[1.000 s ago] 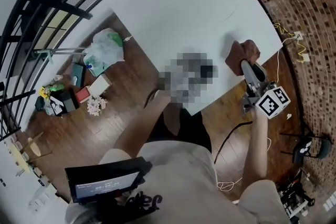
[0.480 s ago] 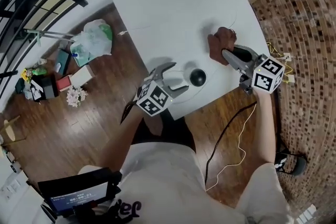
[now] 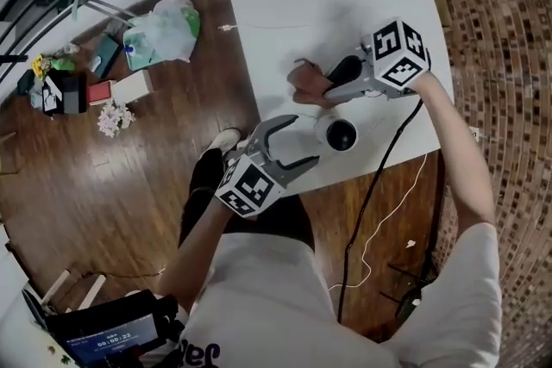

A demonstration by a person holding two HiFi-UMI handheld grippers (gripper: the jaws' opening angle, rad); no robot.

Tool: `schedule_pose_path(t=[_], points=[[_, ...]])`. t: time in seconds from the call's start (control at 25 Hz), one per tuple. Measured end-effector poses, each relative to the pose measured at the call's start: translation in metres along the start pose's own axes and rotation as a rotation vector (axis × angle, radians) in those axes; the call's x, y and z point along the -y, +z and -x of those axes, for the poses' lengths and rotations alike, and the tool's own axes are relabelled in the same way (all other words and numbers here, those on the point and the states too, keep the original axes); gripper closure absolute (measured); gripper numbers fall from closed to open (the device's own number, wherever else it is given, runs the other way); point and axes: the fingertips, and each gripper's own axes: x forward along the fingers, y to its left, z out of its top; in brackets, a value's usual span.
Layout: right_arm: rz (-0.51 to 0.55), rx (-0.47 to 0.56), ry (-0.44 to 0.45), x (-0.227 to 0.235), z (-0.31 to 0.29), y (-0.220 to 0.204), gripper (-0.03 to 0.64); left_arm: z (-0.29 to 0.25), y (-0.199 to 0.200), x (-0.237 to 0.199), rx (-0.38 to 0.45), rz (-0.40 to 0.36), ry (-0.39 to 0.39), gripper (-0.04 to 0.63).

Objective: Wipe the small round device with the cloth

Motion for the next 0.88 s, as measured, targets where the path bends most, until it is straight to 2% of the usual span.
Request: schedule_pose_path(t=[0.24, 0.32, 0.4, 0.56, 0.68, 0.88], points=[[0.081, -0.385, 0.41, -0.037, -0.069, -0.02, 0.572, 0.025, -0.032, -0.015, -0.009, 0.057, 0.118, 0.207], [0.101, -0.479, 0.518, -0.05, -0.081, -0.032, 0.572, 0.033, -0.042, -0.021, -0.008, 0.084, 0.16, 0.207], [0.12, -0.544, 0.584, -0.058, -0.089, -0.048, 0.572, 0.037, -0.052, -0.022, -0.006, 0.108, 0.193, 0.207], [0.114, -0.558, 0.592, -0.055, -0.094, -0.061, 0.572, 0.043, -0.064, -0.025, -0.007, 0.137, 0.223, 0.207], [0.066, -0.47, 0.538, -0.043, -0.087, -0.053, 0.572, 0.047, -0.05, -0.022, 0.026, 0.134, 0.202, 0.207], [-0.036, -0.283, 0.381, -0.016, -0.058, -0.054, 0.572, 0.034, -0.007, -0.003, 0.093, 0.102, 0.102, 0.207]])
